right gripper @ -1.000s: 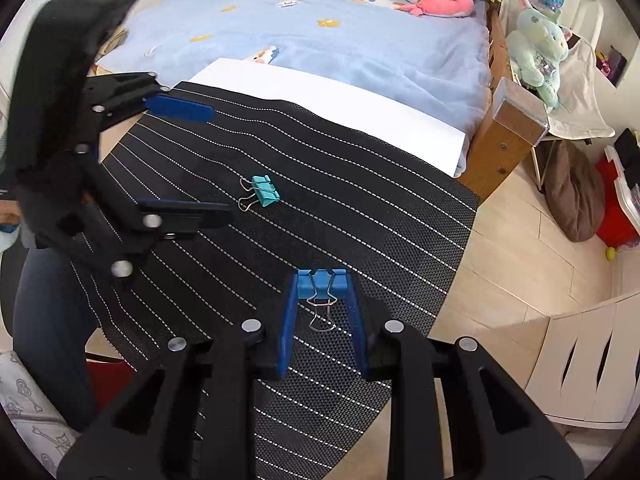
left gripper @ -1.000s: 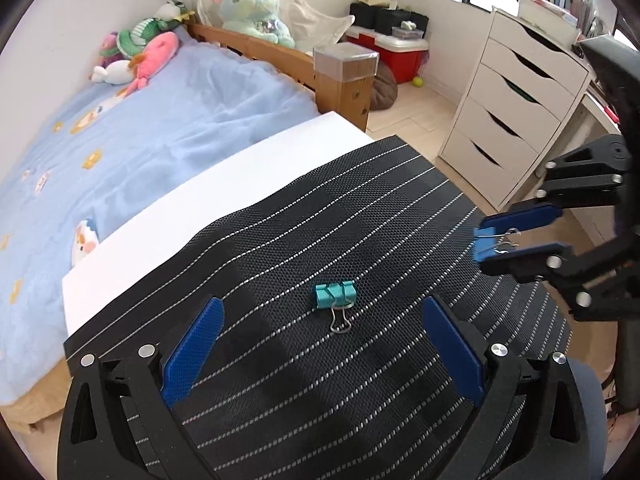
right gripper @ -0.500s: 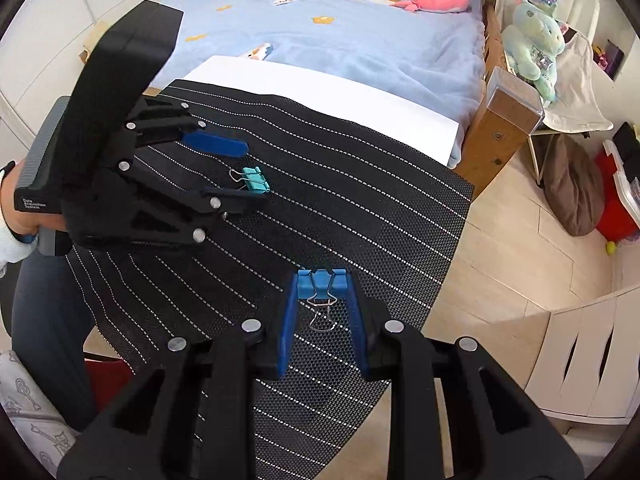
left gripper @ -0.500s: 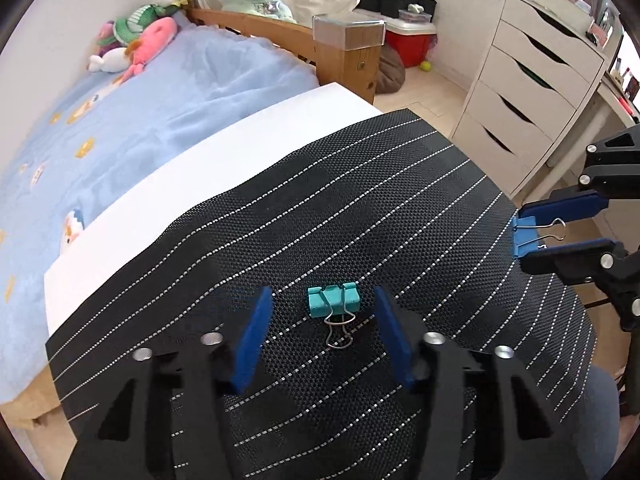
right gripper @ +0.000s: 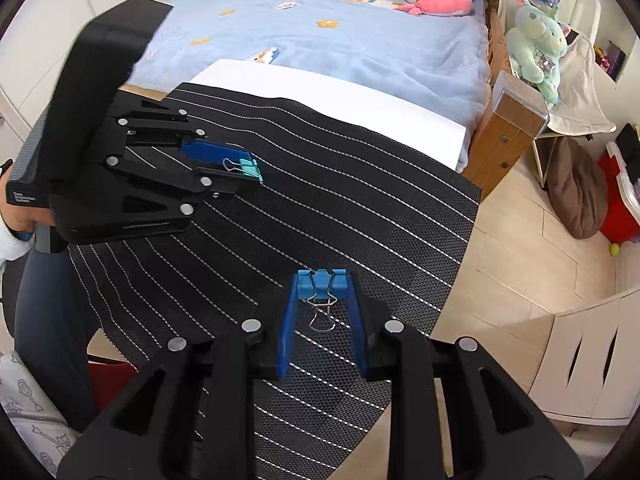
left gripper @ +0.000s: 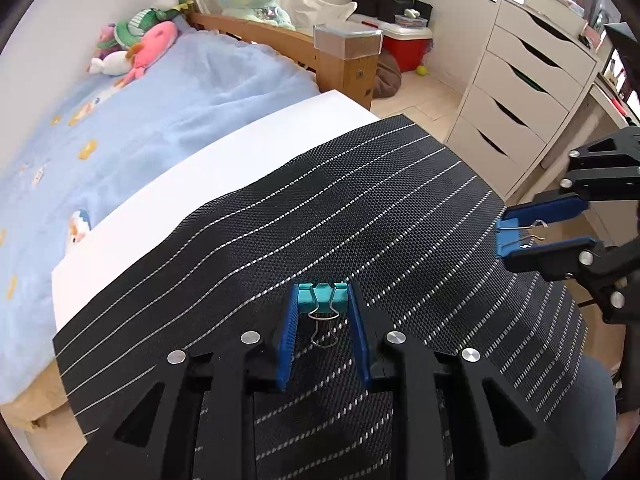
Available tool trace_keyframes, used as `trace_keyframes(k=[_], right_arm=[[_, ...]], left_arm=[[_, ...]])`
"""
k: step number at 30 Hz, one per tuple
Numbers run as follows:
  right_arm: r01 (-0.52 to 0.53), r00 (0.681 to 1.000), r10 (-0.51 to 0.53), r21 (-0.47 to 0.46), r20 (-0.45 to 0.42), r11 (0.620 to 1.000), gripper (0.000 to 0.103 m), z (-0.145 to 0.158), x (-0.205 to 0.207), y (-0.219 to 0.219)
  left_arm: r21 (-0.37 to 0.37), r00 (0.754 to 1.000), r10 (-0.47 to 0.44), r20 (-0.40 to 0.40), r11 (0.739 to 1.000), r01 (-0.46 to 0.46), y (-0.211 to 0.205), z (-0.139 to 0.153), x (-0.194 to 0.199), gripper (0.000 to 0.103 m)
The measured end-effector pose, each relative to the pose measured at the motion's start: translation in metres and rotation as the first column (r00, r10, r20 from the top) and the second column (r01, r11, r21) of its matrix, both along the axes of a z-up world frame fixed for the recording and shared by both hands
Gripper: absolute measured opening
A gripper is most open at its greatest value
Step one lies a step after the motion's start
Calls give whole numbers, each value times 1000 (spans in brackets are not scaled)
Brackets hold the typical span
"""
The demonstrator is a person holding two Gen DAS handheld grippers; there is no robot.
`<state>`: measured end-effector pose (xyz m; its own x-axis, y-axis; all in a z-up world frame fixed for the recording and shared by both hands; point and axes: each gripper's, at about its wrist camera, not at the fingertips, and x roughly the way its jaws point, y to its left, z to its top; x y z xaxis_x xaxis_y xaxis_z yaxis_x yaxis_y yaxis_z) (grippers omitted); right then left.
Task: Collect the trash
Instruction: 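Carry both binder clips off the mat to above the pink bin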
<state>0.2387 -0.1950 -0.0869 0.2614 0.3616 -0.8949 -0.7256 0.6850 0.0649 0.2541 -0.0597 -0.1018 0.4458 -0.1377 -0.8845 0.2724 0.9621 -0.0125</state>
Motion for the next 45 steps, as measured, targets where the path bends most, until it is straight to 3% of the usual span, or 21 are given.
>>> trace_keyframes(k=[13, 24, 34, 45], right_arm=[[-49, 997, 45, 66, 70, 997, 24, 38, -36, 22], [-90, 986, 70, 132, 149, 987, 24, 68, -104, 18], [-138, 976, 106, 158, 193, 978, 24, 75, -169, 18], [-130, 980, 96, 193, 176, 972, 24, 61, -226, 12]], left_arm=[[-6, 997, -17, 79, 1000, 18, 19, 53, -65, 25], [-28, 987, -3, 163, 1000, 8, 26, 83, -140, 25], [-49, 978, 17, 208, 999, -7, 23, 92, -200, 25], [-78, 978, 47, 202, 996, -32, 22, 76, -252, 25]])
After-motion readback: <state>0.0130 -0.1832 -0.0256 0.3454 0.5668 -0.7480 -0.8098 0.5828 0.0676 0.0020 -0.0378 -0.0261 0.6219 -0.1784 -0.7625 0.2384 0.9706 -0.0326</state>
